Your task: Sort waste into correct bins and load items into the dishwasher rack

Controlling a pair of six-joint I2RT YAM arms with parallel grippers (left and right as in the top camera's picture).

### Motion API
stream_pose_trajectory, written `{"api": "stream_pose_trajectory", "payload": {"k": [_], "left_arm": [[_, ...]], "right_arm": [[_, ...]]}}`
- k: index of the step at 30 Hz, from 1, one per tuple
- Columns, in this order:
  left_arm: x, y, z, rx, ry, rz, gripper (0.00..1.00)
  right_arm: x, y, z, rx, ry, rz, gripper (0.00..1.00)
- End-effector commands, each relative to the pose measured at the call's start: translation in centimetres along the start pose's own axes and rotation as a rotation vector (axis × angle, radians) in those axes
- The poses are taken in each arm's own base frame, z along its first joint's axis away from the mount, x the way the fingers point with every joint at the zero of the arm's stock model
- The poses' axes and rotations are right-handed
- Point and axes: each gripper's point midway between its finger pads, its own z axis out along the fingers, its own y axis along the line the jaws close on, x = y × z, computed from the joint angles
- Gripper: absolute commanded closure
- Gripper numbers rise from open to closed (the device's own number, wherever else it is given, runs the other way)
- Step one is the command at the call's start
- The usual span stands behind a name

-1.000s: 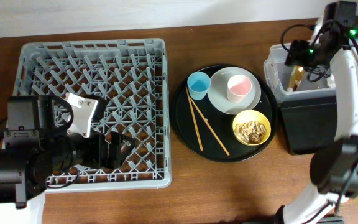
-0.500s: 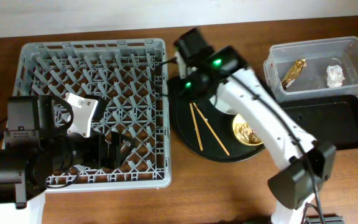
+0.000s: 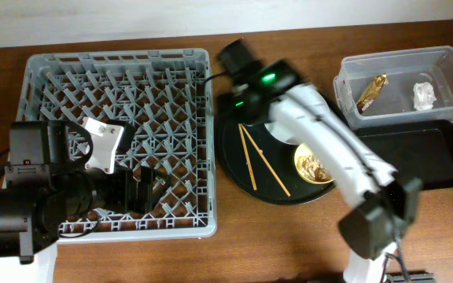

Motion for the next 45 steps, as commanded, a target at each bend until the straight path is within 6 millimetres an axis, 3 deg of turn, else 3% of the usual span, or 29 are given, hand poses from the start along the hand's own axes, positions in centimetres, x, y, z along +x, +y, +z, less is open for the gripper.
{"api": "stream_pose_trajectory", "payload": {"k": [1, 7, 12, 15, 16, 17, 18, 20, 24, 27, 28, 30, 37, 40, 45], "left_arm": [[-0.3, -0.4, -0.3, 0.015, -0.014, 0.006, 0.01], [-1.3, -0.6, -0.3, 0.028, -0.053, 0.021, 0.01], [-4.4, -2.1, -0.6, 0.122, -0.164, 0.040, 0.01], [-4.8, -2.6, 0.0, 0.170, -0.153, 0.037, 0.01], [-4.9, -2.7, 0.4, 0.176, -0.140, 0.039, 0.22], [-5.1, -2.6, 1.1, 0.180, -0.122, 0.013, 0.72], [-5.3, -2.6, 1.5, 0.177, -0.113, -0.020, 0.79], [-6.4, -2.0, 2.8, 0.134, -0.108, -0.085, 0.83], [-9.1, -2.5, 5.8, 0.002, -0.097, -0.062, 0.79], [-11.4, -3.1, 8.5, -0.169, -0.073, 0.022, 0.64], [-11.9, -3.1, 9.5, -0.212, -0.059, 0.041, 0.55], [-12.3, -2.8, 12.8, -0.286, -0.007, 0.074, 0.47], [-9.4, 2.2, 23.7, -0.438, 0.242, 0.066, 0.42], [-8.2, 4.4, 26.6, -0.468, 0.315, 0.042, 0.42], [-6.9, 7.5, 28.7, -0.503, 0.385, -0.004, 0.44]], "right_arm": [[-1.6, -8.9, -3.9, 0.093, -0.047, 0.170, 0.00], [0.6, -21.7, -5.8, 0.216, 0.060, 0.348, 0.01], [1.7, -27.9, -7.2, 0.257, 0.048, 0.513, 0.01], [2.2, -30.0, -7.8, 0.271, 0.040, 0.570, 0.01], [2.4, -30.6, -7.9, 0.276, 0.038, 0.588, 0.01], [2.6, -31.2, -8.1, 0.280, 0.036, 0.602, 0.01], [2.7, -31.4, -8.1, 0.281, 0.036, 0.608, 0.01], [2.8, -31.8, -8.3, 0.285, 0.034, 0.620, 0.01], [2.8, -31.8, -8.3, 0.285, 0.034, 0.621, 0.01], [2.8, -31.8, -8.3, 0.285, 0.034, 0.621, 0.01], [2.8, -31.8, -8.3, 0.285, 0.034, 0.621, 0.01], [2.8, -31.8, -8.3, 0.285, 0.034, 0.621, 0.01], [2.8, -31.8, -8.3, 0.285, 0.034, 0.621, 0.01], [2.8, -31.8, -8.3, 0.285, 0.034, 0.621, 0.01], [2.8, -31.8, -8.3, 0.285, 0.034, 0.621, 0.01]]}}
